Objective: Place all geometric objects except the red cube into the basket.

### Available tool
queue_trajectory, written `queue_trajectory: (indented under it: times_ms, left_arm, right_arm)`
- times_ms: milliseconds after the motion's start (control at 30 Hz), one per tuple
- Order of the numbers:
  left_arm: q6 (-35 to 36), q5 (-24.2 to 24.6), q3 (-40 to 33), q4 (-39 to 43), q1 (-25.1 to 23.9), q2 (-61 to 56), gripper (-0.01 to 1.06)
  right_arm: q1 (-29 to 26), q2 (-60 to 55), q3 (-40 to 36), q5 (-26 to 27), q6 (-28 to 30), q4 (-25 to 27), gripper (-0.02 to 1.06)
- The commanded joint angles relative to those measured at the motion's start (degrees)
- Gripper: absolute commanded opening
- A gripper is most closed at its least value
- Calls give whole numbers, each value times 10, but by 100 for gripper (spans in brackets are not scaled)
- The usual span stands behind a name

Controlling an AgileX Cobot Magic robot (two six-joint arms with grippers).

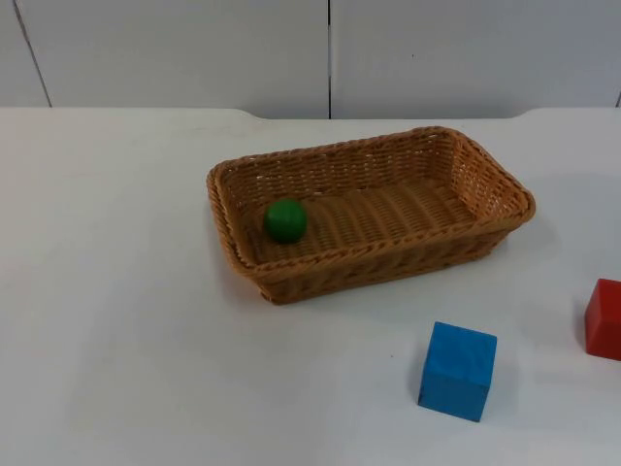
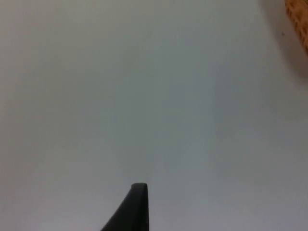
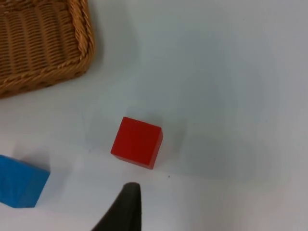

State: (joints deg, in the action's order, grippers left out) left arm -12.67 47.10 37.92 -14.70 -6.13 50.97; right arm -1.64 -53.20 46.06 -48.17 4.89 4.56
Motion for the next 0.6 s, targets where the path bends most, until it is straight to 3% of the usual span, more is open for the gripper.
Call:
queue_trajectory:
  times_ms: [0,200,500,567]
  left_arm:
    - [-15,-7,-9,-21,10,-24,105]
    - [-31,-8,-34,-22,55,-70,105]
    - [-31,-11,-34,-20,57,-77,105]
    - [-31,-15,-34,-20,57,-77,105]
  right_arm:
    - [2,2,2,-1,6,5,105]
    - [2,2,2,-4,12,5,105]
    - [2,2,2,-4,27,12,105]
    - [2,1,2,-8,63,47,105]
